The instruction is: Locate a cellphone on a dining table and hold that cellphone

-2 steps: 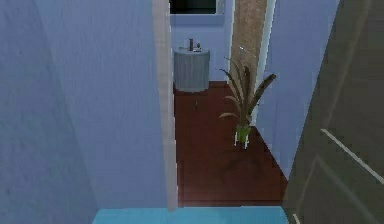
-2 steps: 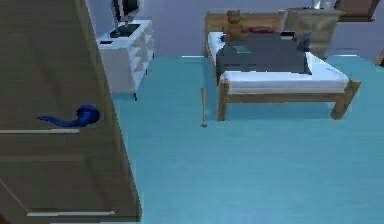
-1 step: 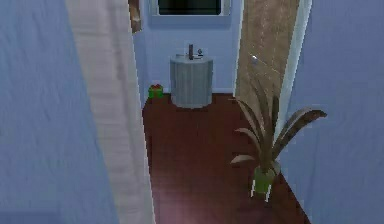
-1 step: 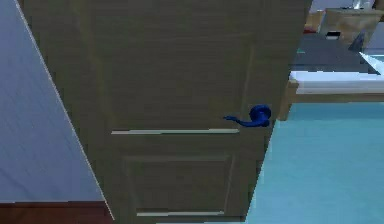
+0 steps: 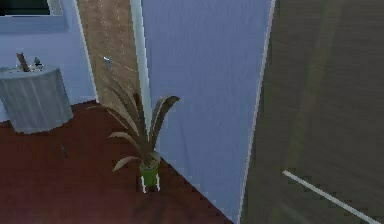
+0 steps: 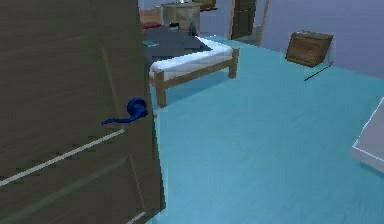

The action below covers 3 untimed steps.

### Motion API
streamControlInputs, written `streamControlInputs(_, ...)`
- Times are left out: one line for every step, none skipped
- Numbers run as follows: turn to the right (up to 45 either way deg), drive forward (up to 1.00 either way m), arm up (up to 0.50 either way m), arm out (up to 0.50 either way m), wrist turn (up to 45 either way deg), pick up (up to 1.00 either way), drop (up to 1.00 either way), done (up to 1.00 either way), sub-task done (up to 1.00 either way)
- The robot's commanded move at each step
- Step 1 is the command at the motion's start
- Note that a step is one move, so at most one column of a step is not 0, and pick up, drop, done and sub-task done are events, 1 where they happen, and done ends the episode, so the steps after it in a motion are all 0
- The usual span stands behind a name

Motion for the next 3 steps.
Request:
streamControlInputs(0.0,0.40,0.00,0.00,0.0,0.00,0.00,0.00,0.00)
streamControlInputs(-33.0,0.00,0.00,0.00,0.0,0.00,0.00,0.00,0.00)
streamControlInputs(0.0,0.30,0.00,0.00,0.0,0.00,0.00,0.00,0.00)
